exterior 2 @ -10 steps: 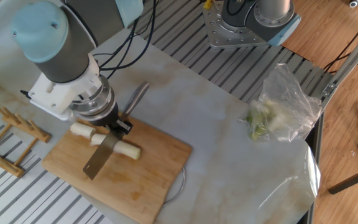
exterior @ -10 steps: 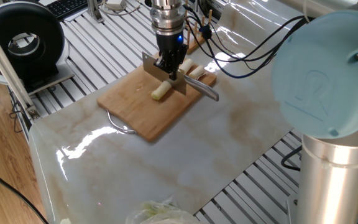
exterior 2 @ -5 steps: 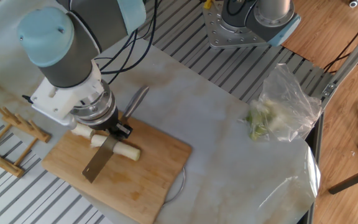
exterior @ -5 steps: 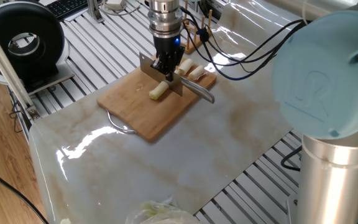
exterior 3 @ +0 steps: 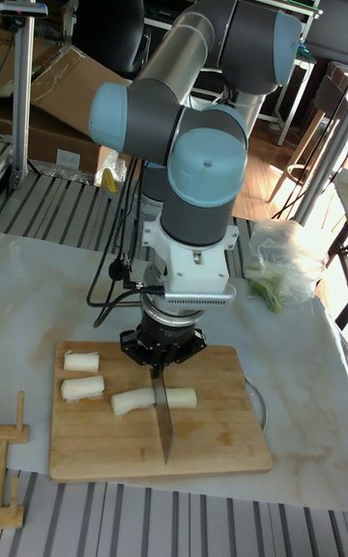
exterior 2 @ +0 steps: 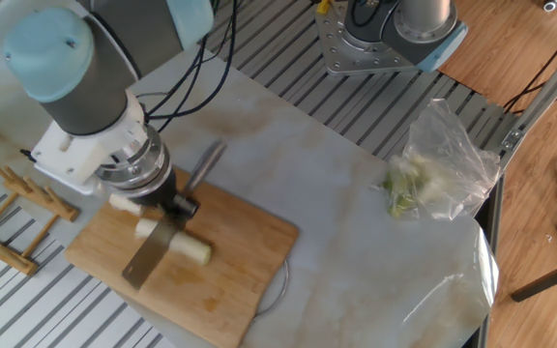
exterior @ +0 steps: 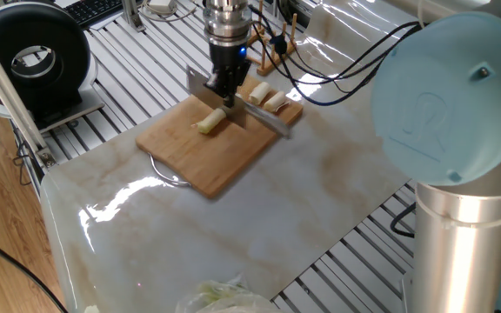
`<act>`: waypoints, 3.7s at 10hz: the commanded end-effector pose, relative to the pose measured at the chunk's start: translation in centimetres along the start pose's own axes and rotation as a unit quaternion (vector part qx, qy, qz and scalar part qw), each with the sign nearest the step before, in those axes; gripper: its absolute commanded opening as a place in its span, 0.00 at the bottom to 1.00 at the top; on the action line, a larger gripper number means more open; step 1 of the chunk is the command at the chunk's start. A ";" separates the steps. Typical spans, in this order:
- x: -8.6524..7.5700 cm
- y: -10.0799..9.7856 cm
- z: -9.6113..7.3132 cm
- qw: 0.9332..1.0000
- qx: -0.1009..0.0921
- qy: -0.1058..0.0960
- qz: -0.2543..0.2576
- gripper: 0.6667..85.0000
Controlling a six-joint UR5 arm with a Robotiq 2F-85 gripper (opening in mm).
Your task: Chop the scallions
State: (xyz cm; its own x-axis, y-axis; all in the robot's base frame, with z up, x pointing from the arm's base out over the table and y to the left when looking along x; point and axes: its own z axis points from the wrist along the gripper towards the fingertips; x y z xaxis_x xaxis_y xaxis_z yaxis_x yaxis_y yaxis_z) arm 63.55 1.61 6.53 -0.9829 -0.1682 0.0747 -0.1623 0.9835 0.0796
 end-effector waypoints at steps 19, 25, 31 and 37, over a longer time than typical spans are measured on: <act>2.1 -0.4 -0.6 1.000 -0.010 0.021 0.015 0.01; 1.9 0.0 2.0 1.000 -0.009 0.000 0.015 0.01; 2.1 -0.5 -0.8 0.999 -0.021 0.004 0.026 0.01; 0.9 0.1 1.5 1.000 -0.014 -0.010 0.023 0.01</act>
State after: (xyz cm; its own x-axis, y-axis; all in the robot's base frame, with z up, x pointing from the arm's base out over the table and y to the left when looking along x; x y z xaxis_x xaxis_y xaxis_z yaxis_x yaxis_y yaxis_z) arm 62.08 1.12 5.68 -0.9884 -0.1312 0.0766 -0.1233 0.9874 0.0990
